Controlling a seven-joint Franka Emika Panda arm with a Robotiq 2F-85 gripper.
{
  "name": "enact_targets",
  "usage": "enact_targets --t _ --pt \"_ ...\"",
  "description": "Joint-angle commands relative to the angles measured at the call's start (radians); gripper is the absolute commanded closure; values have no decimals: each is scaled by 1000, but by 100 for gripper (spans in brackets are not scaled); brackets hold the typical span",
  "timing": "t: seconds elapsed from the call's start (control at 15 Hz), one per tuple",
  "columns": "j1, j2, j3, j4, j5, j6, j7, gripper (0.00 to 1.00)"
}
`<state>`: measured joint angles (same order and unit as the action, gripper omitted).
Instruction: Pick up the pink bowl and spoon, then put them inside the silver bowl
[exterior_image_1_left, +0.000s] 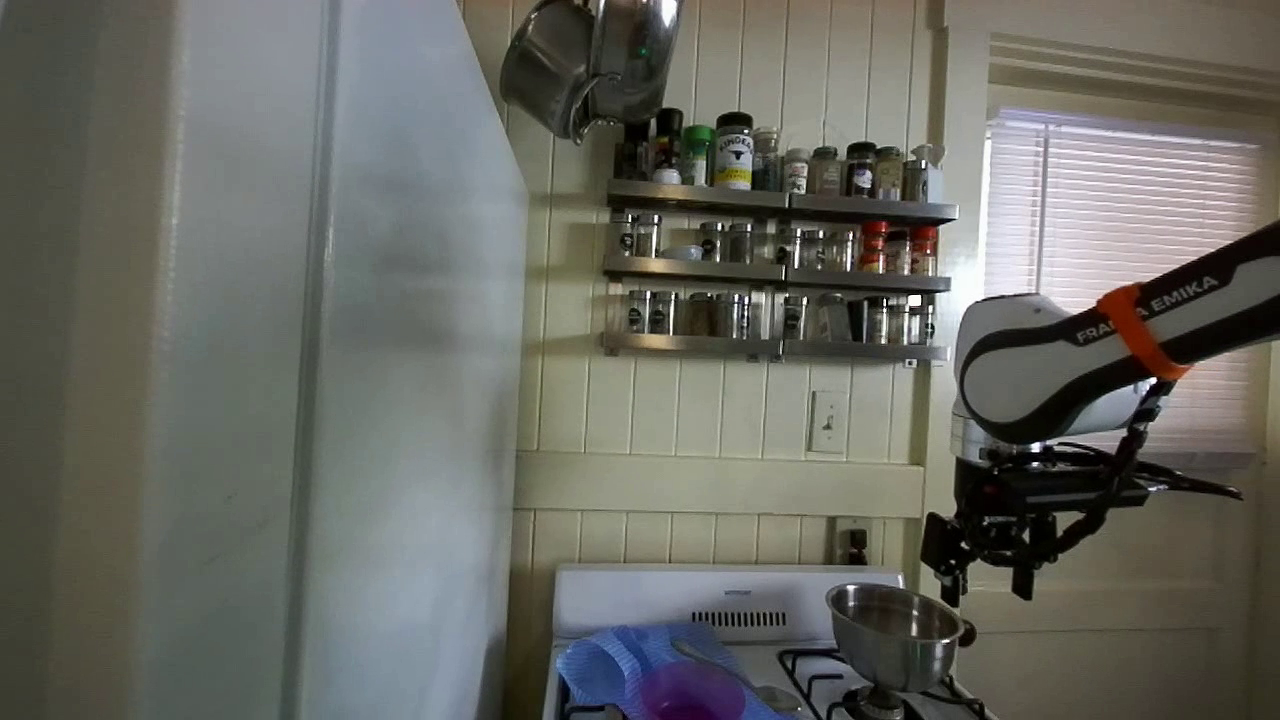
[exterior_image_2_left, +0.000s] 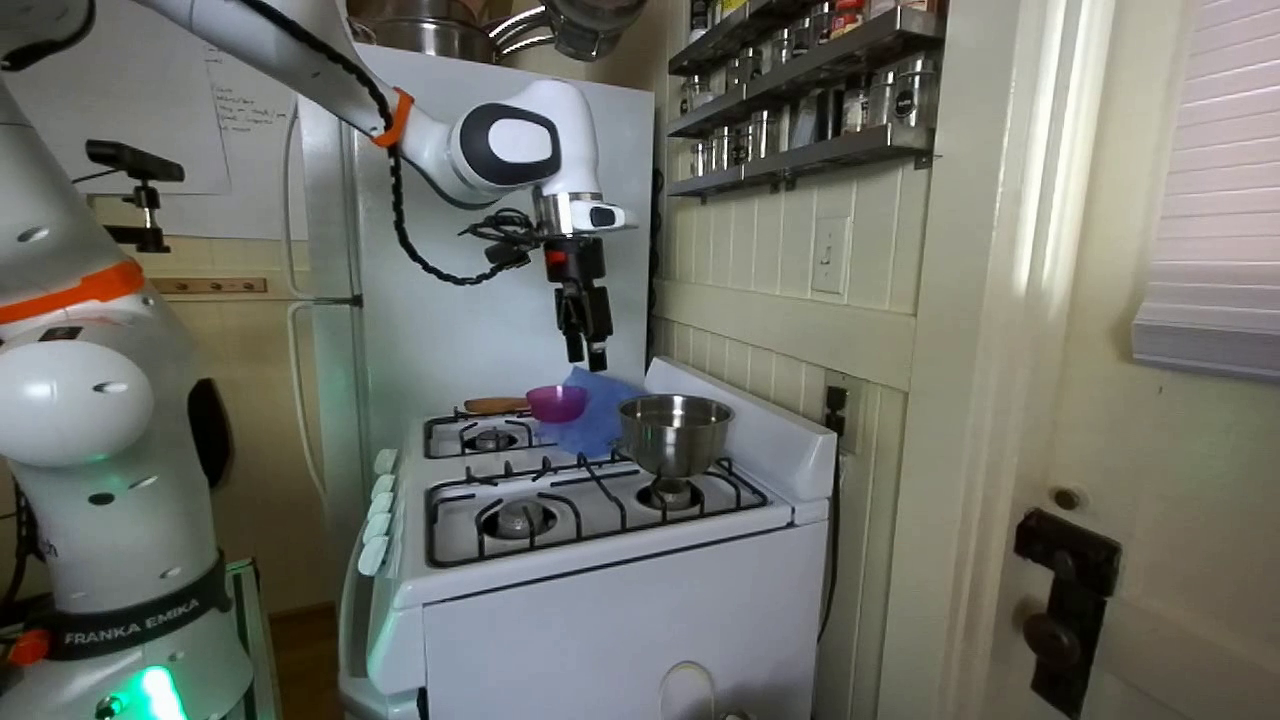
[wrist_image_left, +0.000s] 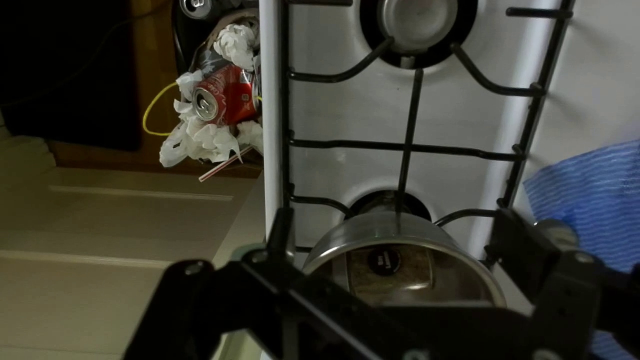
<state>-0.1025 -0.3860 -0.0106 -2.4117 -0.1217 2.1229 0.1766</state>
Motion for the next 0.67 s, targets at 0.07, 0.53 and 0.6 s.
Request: enact_targets --t 0.07,0.53,0.6 --pt "2 1 -2 3 -1 -3 -1 0" --pt "88 143 87 124 122 49 132 0" --pt "105 163 104 144 117 51 131 0"
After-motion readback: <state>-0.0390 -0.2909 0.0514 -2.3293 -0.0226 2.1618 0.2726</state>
